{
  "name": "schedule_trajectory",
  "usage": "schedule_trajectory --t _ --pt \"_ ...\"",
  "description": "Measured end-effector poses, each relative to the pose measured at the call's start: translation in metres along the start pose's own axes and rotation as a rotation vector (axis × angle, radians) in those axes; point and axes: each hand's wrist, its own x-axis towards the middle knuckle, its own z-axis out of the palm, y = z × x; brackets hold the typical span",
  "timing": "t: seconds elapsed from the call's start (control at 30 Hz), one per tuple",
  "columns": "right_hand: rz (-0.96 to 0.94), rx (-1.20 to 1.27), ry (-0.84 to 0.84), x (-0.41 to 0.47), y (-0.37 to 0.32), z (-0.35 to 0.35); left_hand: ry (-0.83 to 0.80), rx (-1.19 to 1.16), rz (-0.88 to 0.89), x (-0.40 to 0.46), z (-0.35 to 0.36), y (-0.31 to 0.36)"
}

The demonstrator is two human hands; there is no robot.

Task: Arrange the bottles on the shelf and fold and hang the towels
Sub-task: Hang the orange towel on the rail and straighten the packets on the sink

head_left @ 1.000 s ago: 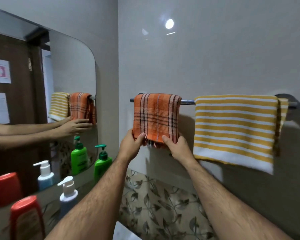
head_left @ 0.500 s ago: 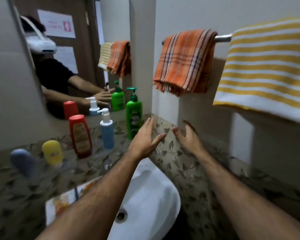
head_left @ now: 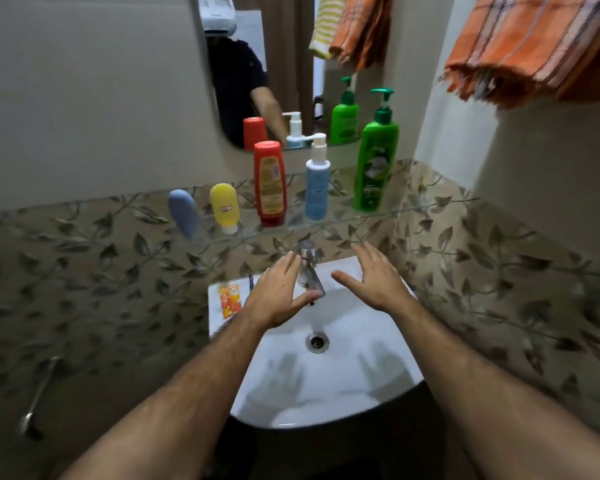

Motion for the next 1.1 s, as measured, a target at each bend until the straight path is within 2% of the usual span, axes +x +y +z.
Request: schedule_trajectory --t 0.27,0.47,0.67,0.87,1.1 --pt "-0.057 0.052 -0.180 0.015 -0.059 0.084 -0.077 0.024 -0.181 -0.051 0.021 -0.096" --pt "-0.049 0.083 -0.270 0.029 -0.075 0.139 -0.098 0.007 -0.262 -0.058 0.039 -0.144" --pt "0.006 0.108 -0.343 0.064 -0.075 0.166 -0.036 -0.026 -0.450 -0.040 0.063 -0.158" --pt "0.089 0.097 -0.314 0.117 -0.085 0.183 0.081 0.020 -0.757 -0.006 0.066 -0.162" --pt "0.161 -0.049 -0.319 0.148 -0.078 0.206 -0.042 -0.022 -0.990 0.024 0.083 -0.159"
